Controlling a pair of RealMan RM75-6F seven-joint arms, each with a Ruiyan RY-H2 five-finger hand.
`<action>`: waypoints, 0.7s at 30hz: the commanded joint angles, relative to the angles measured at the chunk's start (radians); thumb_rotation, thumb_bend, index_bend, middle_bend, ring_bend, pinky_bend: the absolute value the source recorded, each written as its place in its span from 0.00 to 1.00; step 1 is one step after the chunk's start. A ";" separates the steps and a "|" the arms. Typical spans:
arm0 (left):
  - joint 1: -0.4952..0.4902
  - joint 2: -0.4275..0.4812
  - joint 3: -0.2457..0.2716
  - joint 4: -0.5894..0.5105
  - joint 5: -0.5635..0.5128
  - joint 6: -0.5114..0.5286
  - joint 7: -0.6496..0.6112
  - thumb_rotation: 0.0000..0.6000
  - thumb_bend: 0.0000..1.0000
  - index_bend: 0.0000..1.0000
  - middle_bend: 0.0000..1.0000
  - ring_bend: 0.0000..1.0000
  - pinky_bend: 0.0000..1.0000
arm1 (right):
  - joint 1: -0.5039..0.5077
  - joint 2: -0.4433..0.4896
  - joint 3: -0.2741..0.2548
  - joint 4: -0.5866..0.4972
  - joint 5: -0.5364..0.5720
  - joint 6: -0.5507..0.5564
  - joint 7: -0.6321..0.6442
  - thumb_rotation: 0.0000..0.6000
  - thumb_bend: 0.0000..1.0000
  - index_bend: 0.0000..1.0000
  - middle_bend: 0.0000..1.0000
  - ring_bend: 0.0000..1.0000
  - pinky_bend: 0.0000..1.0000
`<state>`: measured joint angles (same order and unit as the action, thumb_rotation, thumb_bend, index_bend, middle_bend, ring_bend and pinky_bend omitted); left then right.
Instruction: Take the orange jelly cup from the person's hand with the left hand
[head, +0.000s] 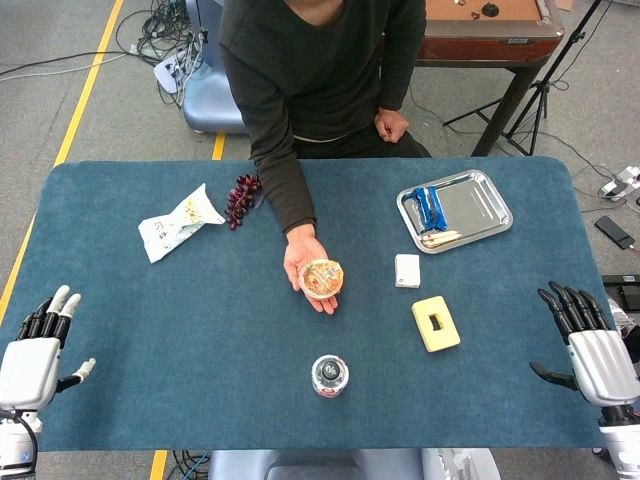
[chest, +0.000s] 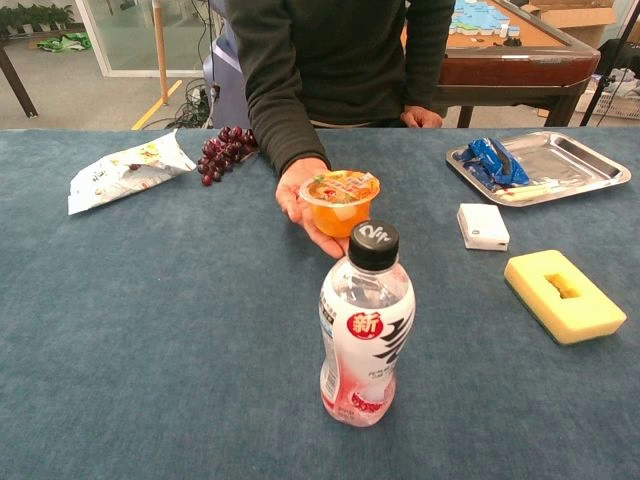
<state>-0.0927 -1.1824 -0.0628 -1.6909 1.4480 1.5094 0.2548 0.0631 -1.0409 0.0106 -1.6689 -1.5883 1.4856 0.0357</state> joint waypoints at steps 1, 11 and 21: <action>0.001 -0.001 0.001 0.001 0.000 0.001 -0.001 1.00 0.19 0.00 0.00 0.02 0.11 | 0.000 0.001 0.000 -0.001 -0.002 0.001 -0.001 1.00 0.06 0.00 0.01 0.00 0.06; -0.006 0.002 0.002 0.001 0.021 -0.001 -0.008 1.00 0.19 0.00 0.00 0.02 0.11 | 0.003 0.007 0.004 -0.005 -0.033 0.026 0.003 1.00 0.06 0.00 0.01 0.00 0.06; -0.106 0.051 -0.018 -0.013 0.114 -0.091 -0.095 1.00 0.19 0.00 0.00 0.02 0.10 | 0.031 0.031 0.012 -0.036 -0.076 0.021 -0.007 1.00 0.06 0.00 0.01 0.00 0.06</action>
<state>-0.1717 -1.1466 -0.0721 -1.7000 1.5376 1.4426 0.1824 0.0915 -1.0121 0.0208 -1.7020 -1.6625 1.5074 0.0311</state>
